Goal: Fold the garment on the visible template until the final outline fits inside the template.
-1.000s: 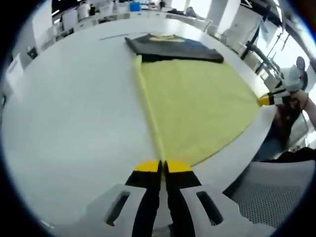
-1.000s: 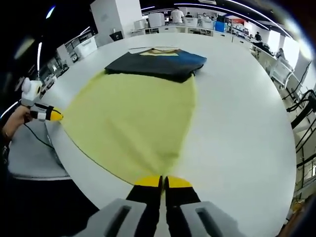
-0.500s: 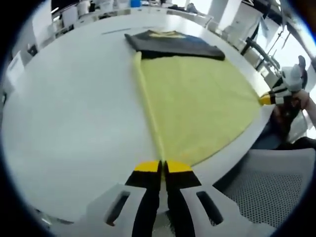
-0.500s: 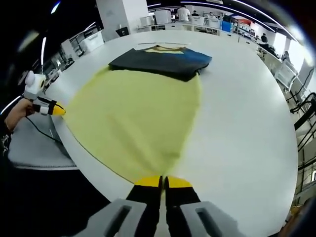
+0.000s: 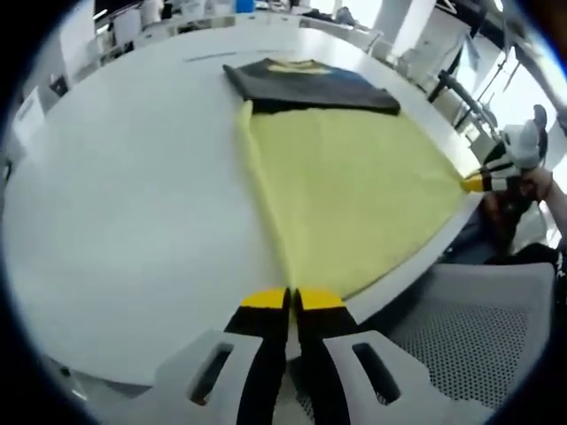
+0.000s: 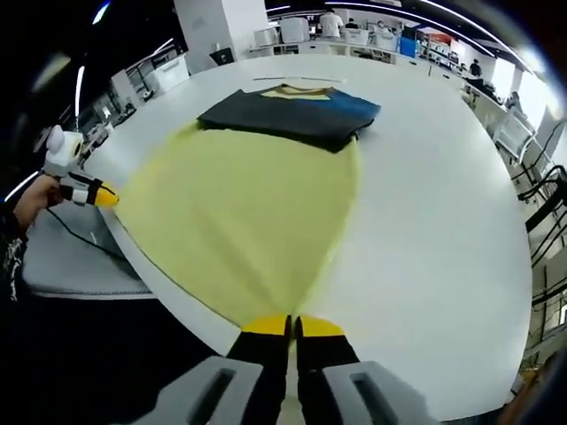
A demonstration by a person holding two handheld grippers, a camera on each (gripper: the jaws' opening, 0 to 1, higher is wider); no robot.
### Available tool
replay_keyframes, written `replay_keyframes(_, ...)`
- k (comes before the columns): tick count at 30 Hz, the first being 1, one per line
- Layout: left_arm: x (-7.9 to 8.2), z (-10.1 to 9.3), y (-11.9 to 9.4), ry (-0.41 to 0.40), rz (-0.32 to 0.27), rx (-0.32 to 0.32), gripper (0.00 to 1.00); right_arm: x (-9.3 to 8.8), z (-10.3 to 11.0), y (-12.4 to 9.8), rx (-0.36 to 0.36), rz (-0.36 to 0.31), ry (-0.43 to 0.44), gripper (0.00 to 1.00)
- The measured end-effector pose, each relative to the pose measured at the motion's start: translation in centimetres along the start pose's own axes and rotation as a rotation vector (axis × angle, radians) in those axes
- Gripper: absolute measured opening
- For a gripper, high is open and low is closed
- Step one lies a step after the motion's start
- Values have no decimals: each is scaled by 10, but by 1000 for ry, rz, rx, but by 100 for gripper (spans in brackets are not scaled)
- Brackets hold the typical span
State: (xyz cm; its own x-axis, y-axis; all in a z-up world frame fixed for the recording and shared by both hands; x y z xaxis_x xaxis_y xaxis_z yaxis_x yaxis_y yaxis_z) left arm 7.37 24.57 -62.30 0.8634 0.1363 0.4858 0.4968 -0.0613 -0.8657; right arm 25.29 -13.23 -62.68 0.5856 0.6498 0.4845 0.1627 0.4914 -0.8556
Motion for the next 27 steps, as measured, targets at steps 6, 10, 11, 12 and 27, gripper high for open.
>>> replay_keyframes(6, 13, -1, -13, 0, -14, -15, 0, 15, 4, -14, -9, -18, -46, 0)
replay_keyframes(10, 25, 0, -25, -2, -32, -24, 0, 29, 3, -25, -22, -36, -61, 0)
replay_keyframes(11, 29, 1, -28, -1, -38, -30, 0, 32, 3, -28, -26, -40, -63, 0)
replay_keyframes(12, 31, 1, -30, -3, -42, -32, 0, 35, 4, -31, -31, -48, -69, 0)
replay_keyframes(27, 74, 9, -60, -28, -170, -24, 0, 82, 2, -63, -59, -143, -129, 0)
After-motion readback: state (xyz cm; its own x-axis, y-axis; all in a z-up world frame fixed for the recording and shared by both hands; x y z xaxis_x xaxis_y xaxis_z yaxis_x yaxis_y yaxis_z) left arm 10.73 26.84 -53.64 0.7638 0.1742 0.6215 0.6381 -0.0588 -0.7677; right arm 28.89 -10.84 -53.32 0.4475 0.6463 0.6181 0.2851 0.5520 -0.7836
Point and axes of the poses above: the point that each gripper's makers call its tool centre point, and the gripper's own axes: y roughly forward along the fingers, z roughly to its left, x roughly out of its top, the point moved 10 cm from there along -y, roughly backward along the fingers, and after that the axes turned 4 degrees about x, right-handed, at the moved point
